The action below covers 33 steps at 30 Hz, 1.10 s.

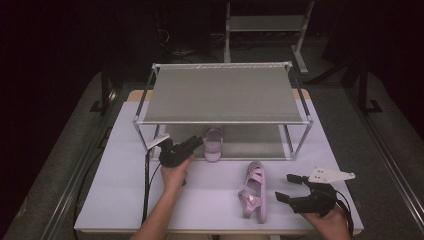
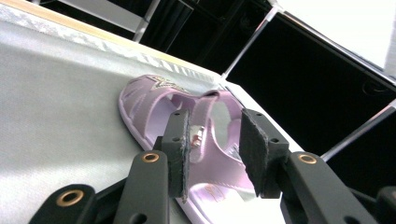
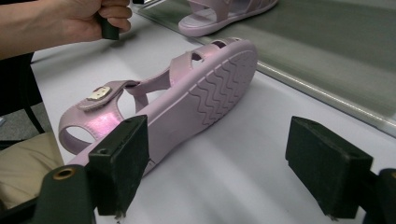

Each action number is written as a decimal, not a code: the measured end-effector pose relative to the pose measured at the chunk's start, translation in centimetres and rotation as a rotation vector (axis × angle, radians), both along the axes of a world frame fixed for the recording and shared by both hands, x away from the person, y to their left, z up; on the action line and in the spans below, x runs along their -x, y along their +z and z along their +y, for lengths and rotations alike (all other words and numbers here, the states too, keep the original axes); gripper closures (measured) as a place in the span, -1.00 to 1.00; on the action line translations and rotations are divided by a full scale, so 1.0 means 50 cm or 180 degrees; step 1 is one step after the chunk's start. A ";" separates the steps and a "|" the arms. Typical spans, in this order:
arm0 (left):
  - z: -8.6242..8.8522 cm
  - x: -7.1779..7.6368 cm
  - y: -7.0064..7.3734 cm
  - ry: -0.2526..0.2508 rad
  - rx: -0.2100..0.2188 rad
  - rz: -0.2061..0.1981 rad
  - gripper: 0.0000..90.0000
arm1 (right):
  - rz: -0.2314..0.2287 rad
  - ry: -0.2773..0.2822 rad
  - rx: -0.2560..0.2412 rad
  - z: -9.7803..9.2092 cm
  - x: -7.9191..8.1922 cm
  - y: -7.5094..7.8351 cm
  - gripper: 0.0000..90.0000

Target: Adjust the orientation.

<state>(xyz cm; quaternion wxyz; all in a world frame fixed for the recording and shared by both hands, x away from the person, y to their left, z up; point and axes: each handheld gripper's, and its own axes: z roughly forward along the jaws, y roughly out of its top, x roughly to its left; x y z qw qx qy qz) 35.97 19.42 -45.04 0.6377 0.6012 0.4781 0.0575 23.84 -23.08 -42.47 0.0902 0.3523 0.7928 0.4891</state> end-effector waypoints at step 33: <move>0.021 0.111 0.030 -0.0432 -0.0206 -0.0097 0.07 | -0.0168 0.0504 -0.0118 0.052 0.022 0.037 0.57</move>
